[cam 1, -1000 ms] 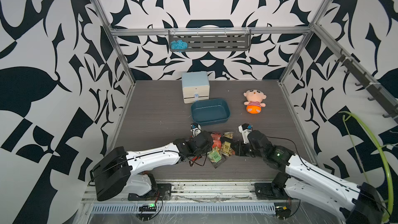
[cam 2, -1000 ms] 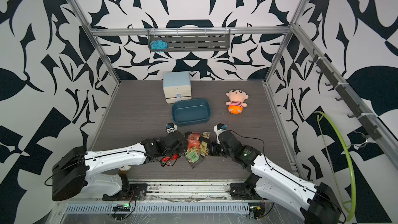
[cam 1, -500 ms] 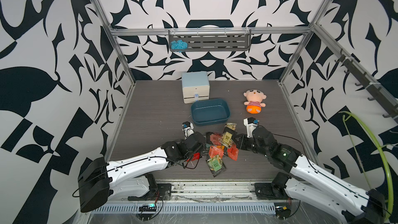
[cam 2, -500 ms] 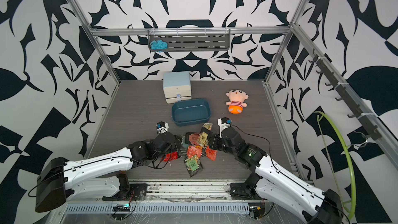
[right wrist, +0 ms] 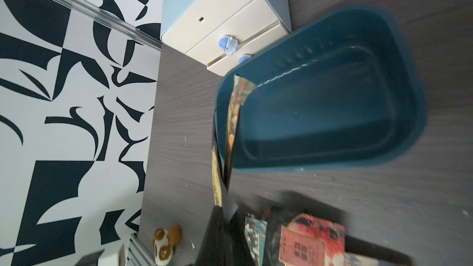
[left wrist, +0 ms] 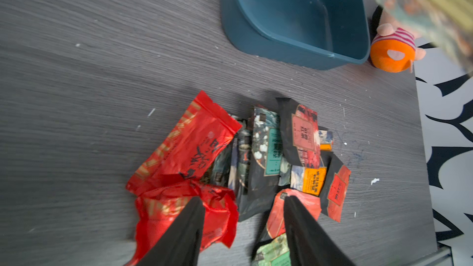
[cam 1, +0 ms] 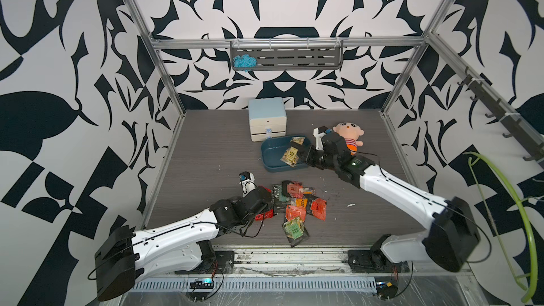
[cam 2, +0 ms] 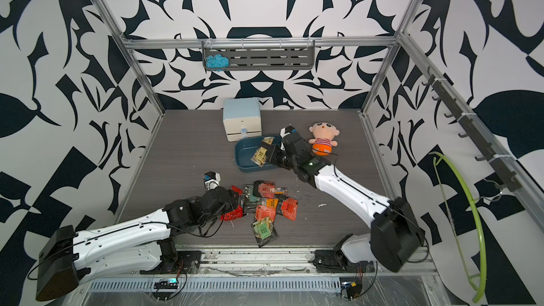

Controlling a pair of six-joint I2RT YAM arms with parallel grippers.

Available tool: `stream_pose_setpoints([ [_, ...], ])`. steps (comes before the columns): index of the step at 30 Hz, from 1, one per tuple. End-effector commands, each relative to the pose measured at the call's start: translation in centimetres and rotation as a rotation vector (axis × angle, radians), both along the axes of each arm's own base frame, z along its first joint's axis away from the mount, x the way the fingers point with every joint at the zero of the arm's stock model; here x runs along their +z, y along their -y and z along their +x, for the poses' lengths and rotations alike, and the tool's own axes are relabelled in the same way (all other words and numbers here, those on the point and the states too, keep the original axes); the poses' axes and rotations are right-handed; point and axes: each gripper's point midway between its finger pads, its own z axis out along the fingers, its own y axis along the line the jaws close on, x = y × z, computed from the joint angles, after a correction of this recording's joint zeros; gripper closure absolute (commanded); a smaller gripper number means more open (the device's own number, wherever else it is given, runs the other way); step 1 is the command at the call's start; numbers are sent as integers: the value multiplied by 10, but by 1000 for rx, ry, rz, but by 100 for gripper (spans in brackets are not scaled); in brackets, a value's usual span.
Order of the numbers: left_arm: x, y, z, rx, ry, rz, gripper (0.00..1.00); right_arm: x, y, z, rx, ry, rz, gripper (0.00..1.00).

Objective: Put the tea bags into the storage box
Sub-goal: Place the tea bag in the storage box.

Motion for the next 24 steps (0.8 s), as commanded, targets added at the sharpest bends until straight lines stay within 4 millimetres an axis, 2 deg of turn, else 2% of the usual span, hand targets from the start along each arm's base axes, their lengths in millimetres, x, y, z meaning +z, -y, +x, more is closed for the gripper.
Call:
stream_pose_setpoints([
  [1,-10,-18,-4,31,-14,41,44,22,-26,26,65,51,70,100],
  [4,-13,-22,-7,35,-20,32,44,8,-36,47,53,18,69,100],
  [8,-16,-27,-9,39,-20,32,44,-22,-44,65,22,-57,58,100],
  [14,-18,-35,-10,56,-21,51,44,-62,-39,73,-64,-149,30,100],
  [17,-19,-36,-11,57,-22,52,44,-73,-33,75,-102,-158,7,100],
  [24,-20,-38,-13,59,-29,51,44,-84,-33,80,-102,-177,-29,100],
])
